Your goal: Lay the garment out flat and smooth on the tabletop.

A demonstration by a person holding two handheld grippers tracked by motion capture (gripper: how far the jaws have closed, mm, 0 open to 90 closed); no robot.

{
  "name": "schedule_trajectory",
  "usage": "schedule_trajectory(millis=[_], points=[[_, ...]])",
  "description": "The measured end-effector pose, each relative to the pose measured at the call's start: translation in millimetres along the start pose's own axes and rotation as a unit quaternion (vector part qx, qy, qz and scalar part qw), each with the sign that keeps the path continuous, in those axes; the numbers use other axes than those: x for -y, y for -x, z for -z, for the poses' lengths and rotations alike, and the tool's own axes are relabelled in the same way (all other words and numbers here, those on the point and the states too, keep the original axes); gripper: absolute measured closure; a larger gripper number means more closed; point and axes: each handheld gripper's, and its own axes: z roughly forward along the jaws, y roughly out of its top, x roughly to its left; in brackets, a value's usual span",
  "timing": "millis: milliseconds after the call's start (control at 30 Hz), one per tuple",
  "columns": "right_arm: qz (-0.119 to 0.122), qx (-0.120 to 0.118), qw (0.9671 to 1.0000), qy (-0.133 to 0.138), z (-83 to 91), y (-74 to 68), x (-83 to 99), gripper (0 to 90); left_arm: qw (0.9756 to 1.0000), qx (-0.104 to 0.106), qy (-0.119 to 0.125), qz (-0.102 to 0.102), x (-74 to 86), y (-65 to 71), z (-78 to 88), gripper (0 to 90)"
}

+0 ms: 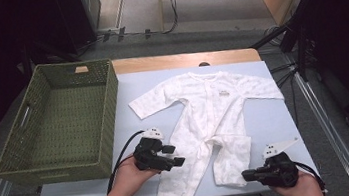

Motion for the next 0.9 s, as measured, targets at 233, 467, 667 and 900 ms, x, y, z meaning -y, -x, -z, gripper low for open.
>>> schedule_trajectory(millis=[233,467,667,900], points=[[0.012,0.012,0.9985,0.052,-0.3,-2.0,-8.5,51.1,1.0,-0.001,-0.001,0.0,-0.2,0.2,-0.5,37.1],[0.02,0.015,0.9982,0.054,-16.1,1.0,-20.9,43.3,1.0,-0.004,-0.002,0.0,0.5,0.4,0.1,37.1],[0.026,0.02,0.9985,0.043,-31.8,1.5,-31.7,38.0,1.0,-0.005,-0.002,0.002,1.6,0.0,1.2,37.1],[0.035,0.024,0.9985,0.034,-46.6,1.8,-42.6,34.9,1.0,-0.005,0.002,0.005,3.3,0.3,3.3,37.1]])
